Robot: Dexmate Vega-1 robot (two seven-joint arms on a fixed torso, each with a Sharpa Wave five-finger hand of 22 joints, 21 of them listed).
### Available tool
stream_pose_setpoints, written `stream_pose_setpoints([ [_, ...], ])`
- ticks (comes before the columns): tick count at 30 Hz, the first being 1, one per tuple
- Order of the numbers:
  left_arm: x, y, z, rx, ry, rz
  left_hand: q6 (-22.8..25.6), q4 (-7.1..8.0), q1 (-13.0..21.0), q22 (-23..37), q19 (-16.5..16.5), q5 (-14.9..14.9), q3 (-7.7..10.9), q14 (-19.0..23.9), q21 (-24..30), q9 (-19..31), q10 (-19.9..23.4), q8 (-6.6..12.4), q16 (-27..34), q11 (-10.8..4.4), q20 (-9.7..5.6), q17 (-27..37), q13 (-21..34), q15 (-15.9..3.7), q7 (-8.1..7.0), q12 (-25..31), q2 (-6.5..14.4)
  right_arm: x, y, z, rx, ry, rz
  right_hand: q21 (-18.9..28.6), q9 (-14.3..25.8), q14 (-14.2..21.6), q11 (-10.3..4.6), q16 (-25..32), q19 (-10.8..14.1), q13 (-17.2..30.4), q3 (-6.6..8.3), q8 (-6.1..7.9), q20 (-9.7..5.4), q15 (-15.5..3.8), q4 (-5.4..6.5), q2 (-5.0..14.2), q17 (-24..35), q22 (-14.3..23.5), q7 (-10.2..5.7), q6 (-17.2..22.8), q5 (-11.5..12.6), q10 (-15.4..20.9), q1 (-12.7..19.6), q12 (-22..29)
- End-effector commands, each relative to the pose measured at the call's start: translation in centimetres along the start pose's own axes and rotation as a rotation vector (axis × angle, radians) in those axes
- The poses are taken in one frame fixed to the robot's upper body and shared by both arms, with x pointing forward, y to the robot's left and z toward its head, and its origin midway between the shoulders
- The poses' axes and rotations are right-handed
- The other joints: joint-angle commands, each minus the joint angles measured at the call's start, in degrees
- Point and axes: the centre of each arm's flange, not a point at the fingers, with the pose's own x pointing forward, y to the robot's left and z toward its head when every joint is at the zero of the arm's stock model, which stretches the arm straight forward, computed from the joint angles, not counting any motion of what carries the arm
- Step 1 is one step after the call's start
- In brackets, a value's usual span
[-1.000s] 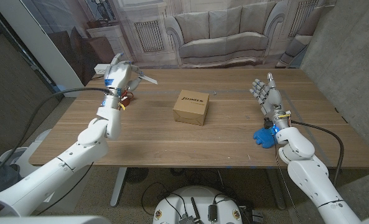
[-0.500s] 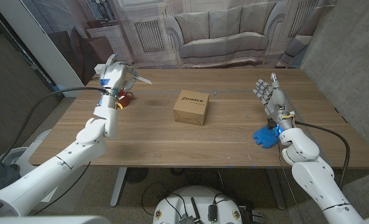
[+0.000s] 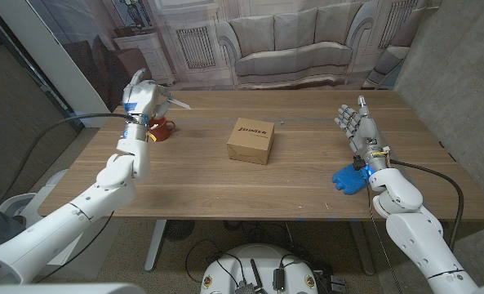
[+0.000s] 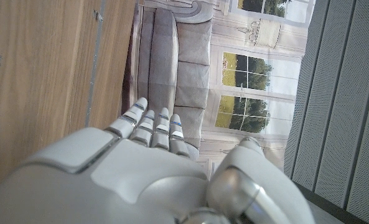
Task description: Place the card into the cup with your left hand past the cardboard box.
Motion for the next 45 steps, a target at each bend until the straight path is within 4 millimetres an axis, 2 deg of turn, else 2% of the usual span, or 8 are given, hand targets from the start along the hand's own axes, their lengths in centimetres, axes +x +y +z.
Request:
stream_pose_setpoints([
  [1,0.6,0.5,-1.4,0.067,0.026,0.012,0.63,0.05,0.4,0.1,0.59,-0.2,0.3,0.7,-0.13,0.16,0.52,0.01,-0.16,0.26,-4.36,0.09,0.16,-8.61,-0.17,-0.18,0.1,0.2,-0.2,-0.1,0.003,0.003,-0.006,-0.14,0.22,0.44,-0.09,0.28,0.68,0.2,-0.17,0.27,-0.43,-0.03,-0.11,0.53,0.2,0.15,0.29,0.44,0.12,0.51,0.13,0.13],
  [25,1.3,1.2,-3.1,0.231,0.026,0.008,0.94,0.11,0.49,0.09,0.82,-0.19,0.51,0.97,-0.12,0.17,0.7,0.11,-0.19,0.26,-4.57,0.09,0.18,-8.64,-0.09,-0.17,0.04,0.3,-0.7,-0.4,0.013,0.007,-0.025,-0.17,0.23,0.49,-0.16,0.27,0.7,0.2,-0.28,0.25,-0.4,-0.09,-0.13,0.58,0.21,0.16,0.25,0.49,0.12,0.53,0.1,0.09],
  [45,1.3,2.8,-5.3,0.323,0.069,0.014,1.01,0.19,0.59,0.09,0.89,-0.18,0.74,1.24,-0.16,0.17,0.87,0.11,-0.21,0.26,-4.56,0.1,0.18,-8.66,-0.15,-0.18,0.0,0.6,-0.6,-0.6,0.012,0.016,-0.017,-0.19,0.23,0.47,-0.03,0.23,0.72,0.2,-0.35,0.24,-0.4,0.0,-0.17,0.67,0.21,0.16,0.3,0.56,0.13,0.53,0.13,0.05],
])
